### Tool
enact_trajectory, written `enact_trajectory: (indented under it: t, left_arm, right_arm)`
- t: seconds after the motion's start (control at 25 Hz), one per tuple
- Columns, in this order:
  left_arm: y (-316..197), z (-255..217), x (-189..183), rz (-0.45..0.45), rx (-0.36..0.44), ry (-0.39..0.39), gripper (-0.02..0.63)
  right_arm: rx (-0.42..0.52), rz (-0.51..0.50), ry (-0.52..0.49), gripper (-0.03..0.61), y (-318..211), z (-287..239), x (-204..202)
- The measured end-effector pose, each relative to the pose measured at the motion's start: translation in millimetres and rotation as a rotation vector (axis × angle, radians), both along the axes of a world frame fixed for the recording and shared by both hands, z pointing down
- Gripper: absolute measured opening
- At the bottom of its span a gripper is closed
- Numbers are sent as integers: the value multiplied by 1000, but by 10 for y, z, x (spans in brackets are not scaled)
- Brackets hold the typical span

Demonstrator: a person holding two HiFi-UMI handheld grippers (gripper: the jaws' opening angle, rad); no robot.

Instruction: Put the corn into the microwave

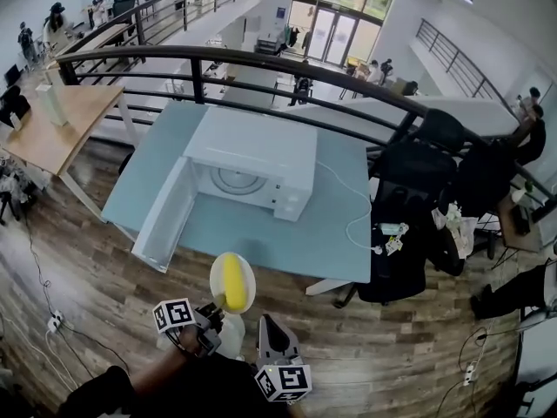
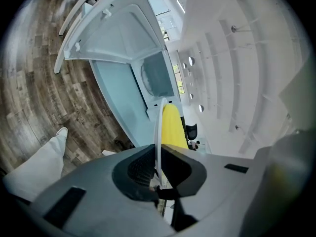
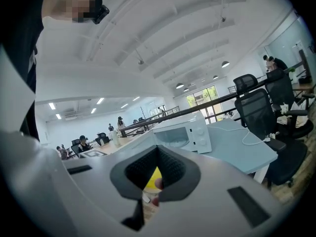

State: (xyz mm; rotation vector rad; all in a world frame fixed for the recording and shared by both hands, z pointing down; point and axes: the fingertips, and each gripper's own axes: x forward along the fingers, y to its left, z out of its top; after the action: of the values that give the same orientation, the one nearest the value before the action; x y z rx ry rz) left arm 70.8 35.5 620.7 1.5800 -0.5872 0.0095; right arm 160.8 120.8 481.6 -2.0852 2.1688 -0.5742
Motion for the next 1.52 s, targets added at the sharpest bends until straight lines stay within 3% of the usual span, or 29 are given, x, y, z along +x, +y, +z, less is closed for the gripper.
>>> enact_trajectory:
  t: [0.68, 1.52]
  left_arm:
    - [-1113, -37, 425, -6, -8, 7, 25]
    - [-1913, 45, 501, -33, 14, 2, 25]
  right_arm:
    - [-6, 13, 24, 9, -1102, -105, 439]
    - [-18, -61, 25, 9, -1913, -32, 369]
